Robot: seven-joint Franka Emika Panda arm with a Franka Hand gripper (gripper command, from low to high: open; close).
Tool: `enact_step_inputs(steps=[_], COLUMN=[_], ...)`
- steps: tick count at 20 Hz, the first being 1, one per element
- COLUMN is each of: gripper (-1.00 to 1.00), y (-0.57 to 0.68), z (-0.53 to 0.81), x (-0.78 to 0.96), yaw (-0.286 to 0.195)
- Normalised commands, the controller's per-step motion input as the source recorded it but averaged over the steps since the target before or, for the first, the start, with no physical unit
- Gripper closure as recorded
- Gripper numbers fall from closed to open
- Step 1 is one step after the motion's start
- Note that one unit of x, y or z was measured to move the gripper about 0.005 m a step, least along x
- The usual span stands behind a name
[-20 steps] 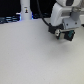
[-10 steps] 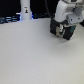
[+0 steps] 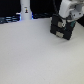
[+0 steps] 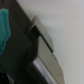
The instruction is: Open the kcup holder, insert the kcup into the holder, and close the kcup holder
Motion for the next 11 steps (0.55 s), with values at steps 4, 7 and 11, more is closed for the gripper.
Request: enact_step_inputs(steps=[4, 7, 11], gripper=[-1.0, -1.0, -1.0], y=[0.47, 0.12, 0.02], z=[0.02, 0.14, 0.15], x=[-0.62, -0.03, 0.08], yaw=[0.06, -0.003, -0.011])
